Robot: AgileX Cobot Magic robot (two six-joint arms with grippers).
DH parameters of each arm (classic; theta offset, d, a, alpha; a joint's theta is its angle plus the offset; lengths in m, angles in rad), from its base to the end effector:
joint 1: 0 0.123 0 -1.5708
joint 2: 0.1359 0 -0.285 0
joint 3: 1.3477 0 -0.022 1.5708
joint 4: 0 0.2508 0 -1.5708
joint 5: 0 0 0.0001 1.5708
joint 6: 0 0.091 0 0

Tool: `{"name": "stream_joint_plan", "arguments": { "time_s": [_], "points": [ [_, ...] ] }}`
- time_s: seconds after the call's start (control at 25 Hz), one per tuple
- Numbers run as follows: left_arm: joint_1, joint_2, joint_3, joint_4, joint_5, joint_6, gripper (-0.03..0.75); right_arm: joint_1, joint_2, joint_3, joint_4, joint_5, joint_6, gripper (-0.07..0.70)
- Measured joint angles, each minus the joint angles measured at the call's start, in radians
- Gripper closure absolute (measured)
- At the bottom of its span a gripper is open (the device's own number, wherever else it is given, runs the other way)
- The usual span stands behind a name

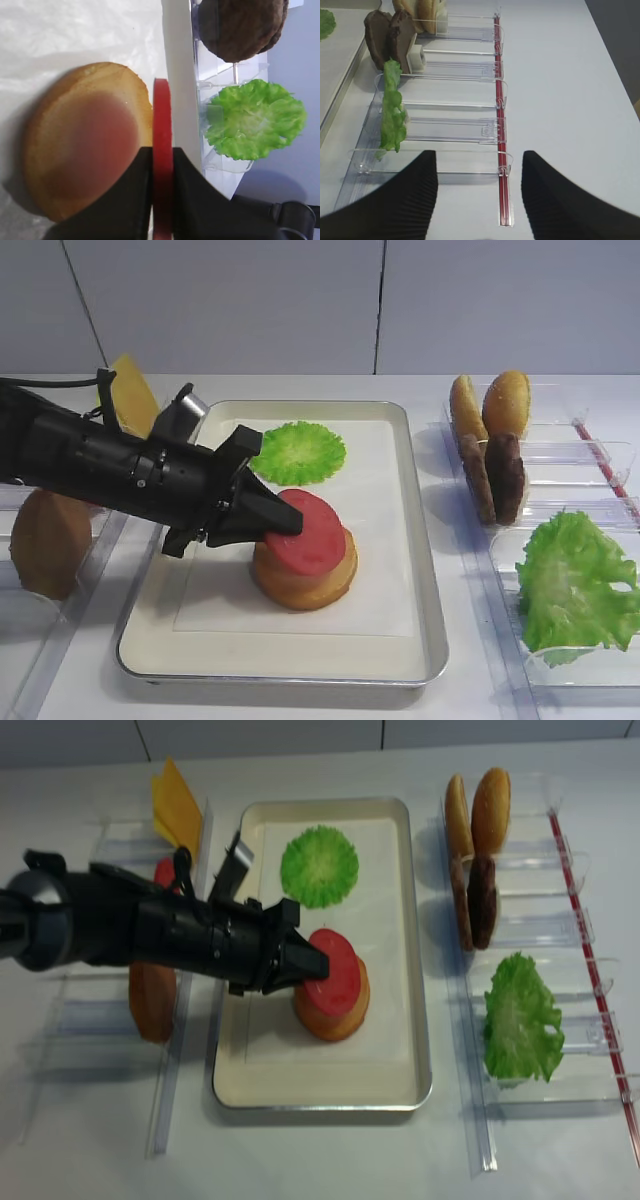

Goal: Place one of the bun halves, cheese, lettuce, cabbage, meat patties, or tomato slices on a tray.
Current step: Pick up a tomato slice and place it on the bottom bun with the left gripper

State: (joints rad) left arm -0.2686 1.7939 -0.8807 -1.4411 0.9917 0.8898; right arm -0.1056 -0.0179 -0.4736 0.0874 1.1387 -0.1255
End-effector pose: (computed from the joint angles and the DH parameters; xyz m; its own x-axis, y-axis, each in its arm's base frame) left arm 0.2815 -0.1559 0.1771 -0.9861 0.0213 -0.1650 0.1549 0.4791 -0.8640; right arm -0.0074 0.0080 0.2640 -0.5283 -0.0329 -0.8484 -0.0087 0.9994 -0.0334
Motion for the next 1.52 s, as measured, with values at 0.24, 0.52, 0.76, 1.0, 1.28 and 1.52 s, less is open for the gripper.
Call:
{"name": "stream_joint_plan", "arguments": {
  "time_s": [0.24, 0.52, 0.76, 1.0, 1.28, 1.52],
  "points": [
    [-0.002, 0.038, 0.0, -0.011, 0.01, 0.002, 0.667, 0.0, 0.0, 0.0, 0.0, 0.0, 0.0, 0.239],
    [-0.004, 0.042, 0.0, -0.014, -0.002, 0.002, 0.667, 0.0, 0.0, 0.0, 0.0, -0.002, 0.0, 0.239],
    [-0.004, 0.042, 0.0, -0.017, -0.022, -0.033, 0.655, 0.0, 0.0, 0.0, 0.0, -0.002, 0.0, 0.239],
    [-0.004, 0.042, 0.0, -0.021, -0.035, -0.06, 0.536, 0.0, 0.0, 0.0, 0.0, -0.002, 0.0, 0.239],
    [-0.004, 0.042, 0.0, 0.002, -0.024, -0.122, 0.479, 0.0, 0.0, 0.0, 0.0, -0.002, 0.0, 0.239],
    [-0.004, 0.042, 0.0, 0.018, -0.003, -0.162, 0.477, 0.0, 0.0, 0.0, 0.0, -0.002, 0.0, 0.239]
  ]
}}
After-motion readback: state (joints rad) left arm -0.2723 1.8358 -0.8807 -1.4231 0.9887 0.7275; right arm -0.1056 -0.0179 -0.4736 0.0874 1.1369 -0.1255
